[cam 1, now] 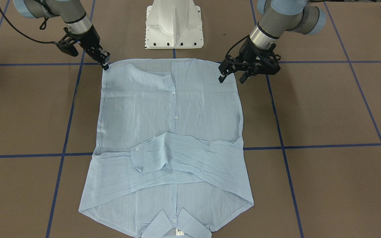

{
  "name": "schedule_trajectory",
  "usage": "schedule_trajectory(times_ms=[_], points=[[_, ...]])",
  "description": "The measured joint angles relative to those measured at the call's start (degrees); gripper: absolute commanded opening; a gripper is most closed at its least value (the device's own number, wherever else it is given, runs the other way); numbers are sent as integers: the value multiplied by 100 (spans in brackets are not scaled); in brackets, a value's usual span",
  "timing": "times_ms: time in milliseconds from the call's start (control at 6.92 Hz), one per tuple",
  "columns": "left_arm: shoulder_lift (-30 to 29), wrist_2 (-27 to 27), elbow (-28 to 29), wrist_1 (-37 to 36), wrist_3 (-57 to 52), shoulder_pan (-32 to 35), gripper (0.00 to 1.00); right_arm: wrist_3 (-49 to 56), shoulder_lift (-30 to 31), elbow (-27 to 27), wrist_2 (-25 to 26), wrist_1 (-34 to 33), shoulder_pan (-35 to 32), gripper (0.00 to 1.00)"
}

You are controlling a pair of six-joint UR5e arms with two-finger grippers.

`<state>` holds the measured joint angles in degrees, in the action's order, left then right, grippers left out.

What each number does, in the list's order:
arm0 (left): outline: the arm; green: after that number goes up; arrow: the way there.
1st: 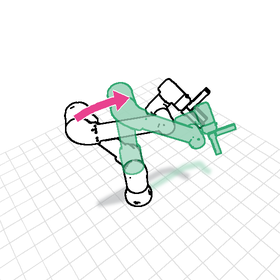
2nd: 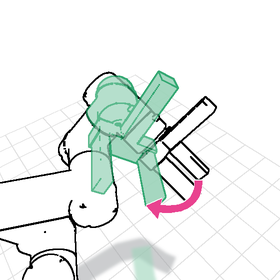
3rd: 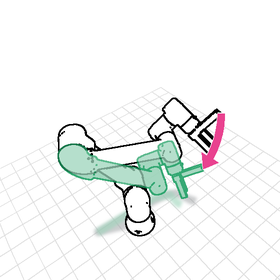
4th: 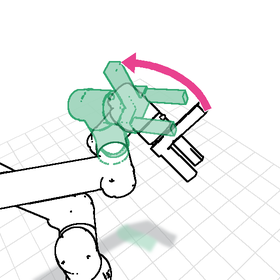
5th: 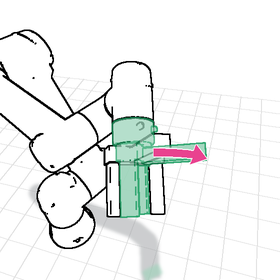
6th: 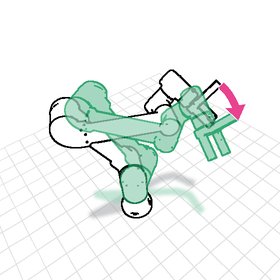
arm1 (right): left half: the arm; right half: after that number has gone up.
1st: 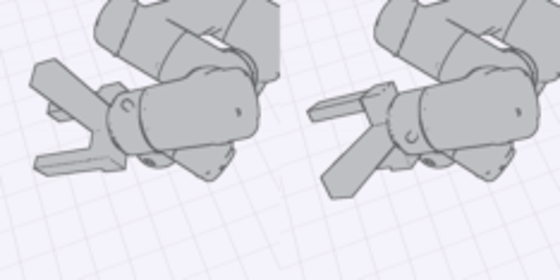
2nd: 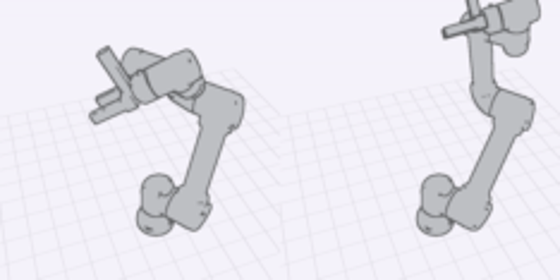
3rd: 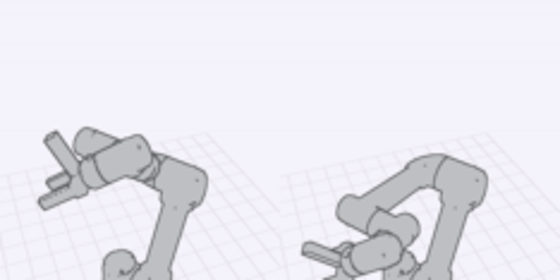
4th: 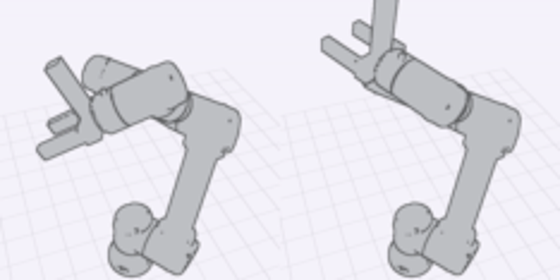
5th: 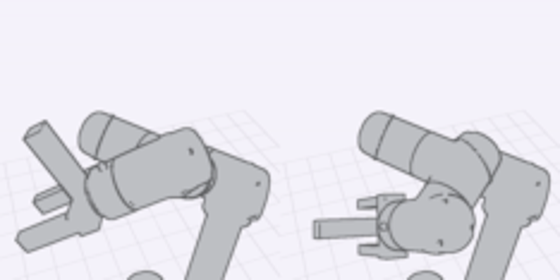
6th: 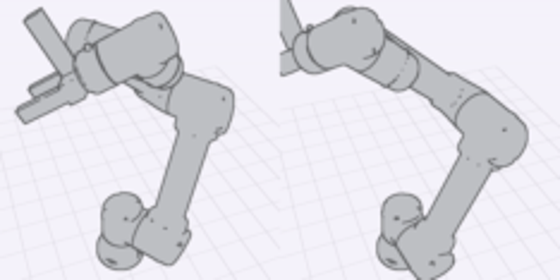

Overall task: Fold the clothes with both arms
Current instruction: 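Move both grippers to the hem corners nearest the robot, then grasp both hem corners with the left and right grippers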

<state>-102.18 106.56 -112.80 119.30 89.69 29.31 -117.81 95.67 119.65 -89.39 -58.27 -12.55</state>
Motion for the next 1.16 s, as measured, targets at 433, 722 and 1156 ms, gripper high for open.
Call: schedule_trajectory(times_ms=[433, 722, 1156], points=[[286, -619, -36, -98, 659, -965, 93, 11, 9, -4, -64, 0, -13, 0], [321, -683, -40, -276, 962, -1290, 83, 18, 6, -9, -80, 0, -26, 0], [414, -723, -40, -338, 1089, -1414, 74, 21, 5, -8, -81, 0, -59, 0]])
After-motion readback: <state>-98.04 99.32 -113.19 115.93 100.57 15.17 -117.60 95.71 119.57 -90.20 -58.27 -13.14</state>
